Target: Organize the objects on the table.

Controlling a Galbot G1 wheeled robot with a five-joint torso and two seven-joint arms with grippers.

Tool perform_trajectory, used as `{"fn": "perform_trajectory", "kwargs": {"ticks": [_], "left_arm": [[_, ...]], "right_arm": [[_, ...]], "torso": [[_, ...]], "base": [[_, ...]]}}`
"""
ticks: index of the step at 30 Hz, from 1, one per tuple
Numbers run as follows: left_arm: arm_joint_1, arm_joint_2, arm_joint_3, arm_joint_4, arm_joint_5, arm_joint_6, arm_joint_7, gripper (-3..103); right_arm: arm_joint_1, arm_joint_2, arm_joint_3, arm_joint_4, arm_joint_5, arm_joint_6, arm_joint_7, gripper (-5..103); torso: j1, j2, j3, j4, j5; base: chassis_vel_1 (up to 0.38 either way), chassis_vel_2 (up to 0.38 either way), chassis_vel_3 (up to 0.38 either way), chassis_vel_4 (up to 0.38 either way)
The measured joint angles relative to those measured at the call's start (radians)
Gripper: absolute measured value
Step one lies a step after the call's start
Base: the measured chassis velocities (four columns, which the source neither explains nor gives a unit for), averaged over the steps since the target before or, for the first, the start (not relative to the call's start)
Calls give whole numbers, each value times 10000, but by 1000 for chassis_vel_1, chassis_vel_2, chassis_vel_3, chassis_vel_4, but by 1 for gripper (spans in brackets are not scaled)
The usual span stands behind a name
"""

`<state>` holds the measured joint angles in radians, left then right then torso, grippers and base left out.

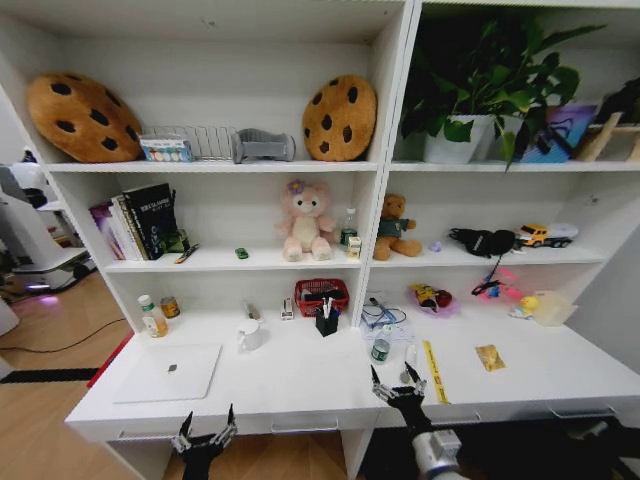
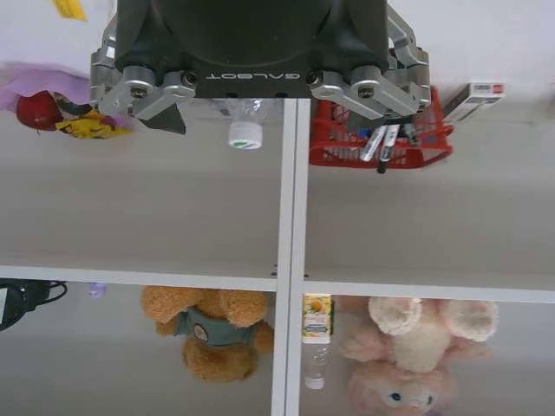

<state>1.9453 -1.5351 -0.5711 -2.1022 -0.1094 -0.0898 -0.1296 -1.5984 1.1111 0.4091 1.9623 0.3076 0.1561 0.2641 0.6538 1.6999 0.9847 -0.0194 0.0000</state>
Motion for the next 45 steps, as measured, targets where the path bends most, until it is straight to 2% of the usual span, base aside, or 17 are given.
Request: {"fn": "perform_trajectory", "kwargs": {"ticks": [7,11,17,23,24,34,37,39,40,42,45], "left_arm": [[59,-94,-21,-30,13,-7,-6,100],[60,-116,-41,47,27,-12,-7,100],[15,-112,-30,154,27,36,-16,100],[32,-80,-39,189,19,45,-26,100],[35,-74,-46,190,17,45,-27,100],[59,-70,-93,193,0,45,-45,100],[58,-79,-94,201,0,45,-45,100],[58,-99,-96,249,0,46,-45,100],[58,-105,-96,253,0,45,-45,100],[58,-107,-102,253,-2,49,-46,100],[58,-105,-131,254,-7,50,-46,100]], "right_arm": [[1742,-550,-93,-1283,1021,-266,-148,100],[2699,-1005,-545,-1723,1796,-715,-218,100],[3322,-1088,-1003,-2282,2159,-936,-444,100],[3489,-969,-1106,-2652,2127,-1049,-721,100],[3509,-954,-1106,-2709,2089,-1094,-822,103],[4014,-981,-1226,-3053,2085,-1150,-1202,90],[4094,-997,-1269,-3096,2094,-1159,-1224,90],[4264,-1012,-1388,-3264,2111,-1160,-1353,78],[4312,-1011,-1423,-3305,2120,-1153,-1386,78],[4336,-1009,-1461,-3307,2193,-1161,-1394,67],[4335,-1005,-1473,-3303,2231,-1179,-1394,61]], "torso": [[2,-2,1,-1,1],[2,-1,1,0,-1],[2,-2,2,-2,0],[1,-2,1,-2,0],[2,-2,1,-3,0],[0,0,0,-2,0],[0,0,0,-2,0],[0,0,0,-1,0],[0,0,0,-1,0],[0,0,0,-1,0],[0,0,0,-2,0]], "base": [[0,0,0,0],[0,0,0,0],[0,0,0,0],[0,0,0,0],[0,0,0,0],[0,0,0,0],[0,0,0,0],[0,0,0,0],[0,0,0,0],[0,0,0,0],[0,0,0,0]]}}
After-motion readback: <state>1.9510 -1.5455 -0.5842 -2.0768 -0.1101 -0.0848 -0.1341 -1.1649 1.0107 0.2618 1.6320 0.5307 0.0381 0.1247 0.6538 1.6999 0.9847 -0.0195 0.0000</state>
